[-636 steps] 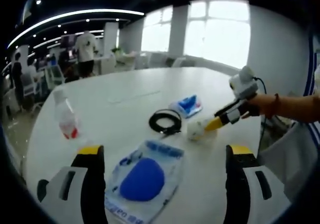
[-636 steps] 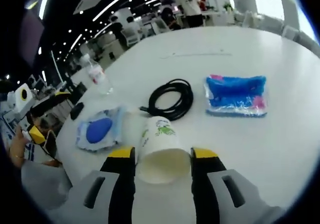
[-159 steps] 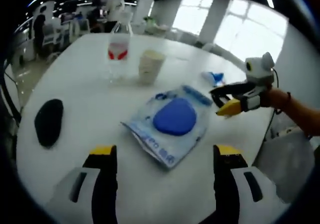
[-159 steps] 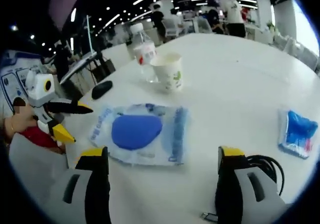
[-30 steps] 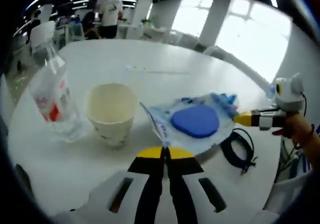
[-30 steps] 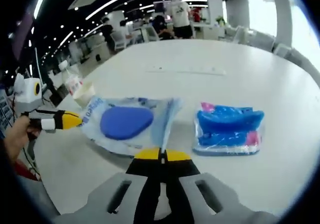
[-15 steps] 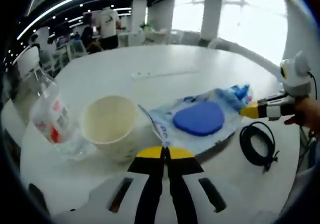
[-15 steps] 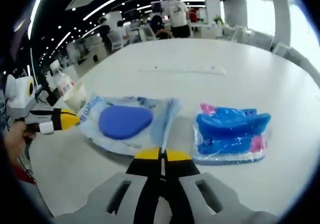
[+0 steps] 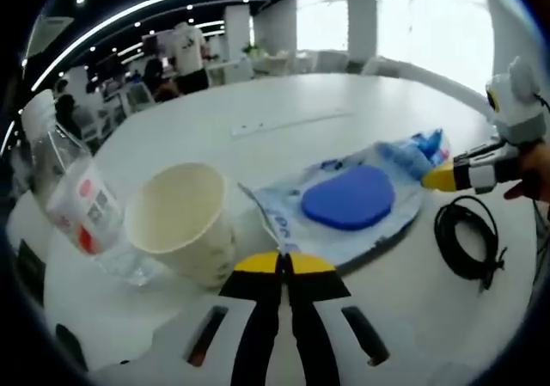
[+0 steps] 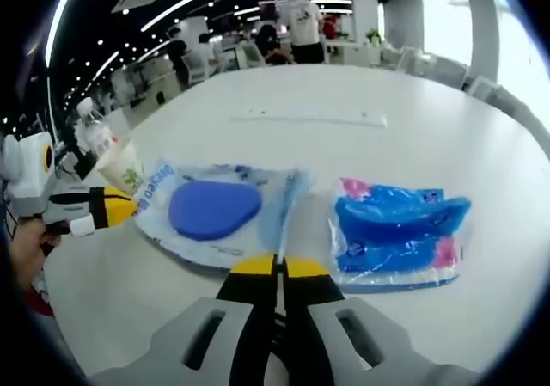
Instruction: Arrange the tabletop items into an orderly group along one side of the table until the central work area is clear of visible clutter.
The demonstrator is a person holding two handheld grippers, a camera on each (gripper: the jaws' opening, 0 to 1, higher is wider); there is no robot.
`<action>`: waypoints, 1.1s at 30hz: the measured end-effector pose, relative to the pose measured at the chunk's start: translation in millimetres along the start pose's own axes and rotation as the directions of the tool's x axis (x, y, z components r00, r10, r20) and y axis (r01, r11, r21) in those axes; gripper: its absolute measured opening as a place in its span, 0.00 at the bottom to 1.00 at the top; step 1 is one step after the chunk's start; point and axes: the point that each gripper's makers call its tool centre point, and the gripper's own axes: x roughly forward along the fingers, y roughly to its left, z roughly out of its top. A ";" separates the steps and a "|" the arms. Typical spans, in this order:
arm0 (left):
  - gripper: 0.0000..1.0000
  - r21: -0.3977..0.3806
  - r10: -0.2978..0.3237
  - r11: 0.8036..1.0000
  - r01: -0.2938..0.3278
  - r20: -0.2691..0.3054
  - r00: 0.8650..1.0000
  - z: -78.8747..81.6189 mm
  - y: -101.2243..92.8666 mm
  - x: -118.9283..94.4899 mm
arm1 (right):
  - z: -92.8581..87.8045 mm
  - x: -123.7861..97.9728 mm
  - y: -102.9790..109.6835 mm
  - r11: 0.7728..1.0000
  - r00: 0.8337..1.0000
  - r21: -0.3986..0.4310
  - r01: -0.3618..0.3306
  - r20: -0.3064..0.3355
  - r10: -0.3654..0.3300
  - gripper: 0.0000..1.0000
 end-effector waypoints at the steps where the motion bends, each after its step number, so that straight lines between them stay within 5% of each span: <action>1: 0.00 0.011 0.004 1.000 -0.004 -0.005 1.000 -1.6 -0.5 0.6 | -1.1 0.8 -0.4 1.000 1.000 -0.001 0.002 -0.004 -0.002 0.02; 14: 0.03 0.042 0.051 0.998 -0.050 -0.007 0.999 -4.7 2.2 0.2 | -5.0 1.6 -2.7 0.999 0.999 -0.031 0.033 -0.019 -0.033 0.06; 21: 0.18 0.038 0.087 0.996 -0.086 -0.014 0.996 -3.5 10.3 -6.4 | -5.5 -5.3 -2.4 0.996 0.998 -0.066 0.062 -0.021 -0.063 0.11; 28: 0.20 0.032 0.091 0.995 -0.091 -0.007 0.996 1.9 11.1 -23.3 | 2.0 -16.6 2.7 0.988 0.996 -0.127 0.090 0.005 -0.090 0.18; 33: 0.20 0.011 0.073 0.997 -0.072 -0.019 0.997 -1.7 7.9 -26.0 | -3.6 -13.8 -1.8 0.979 0.994 -0.175 0.100 -0.022 -0.105 0.05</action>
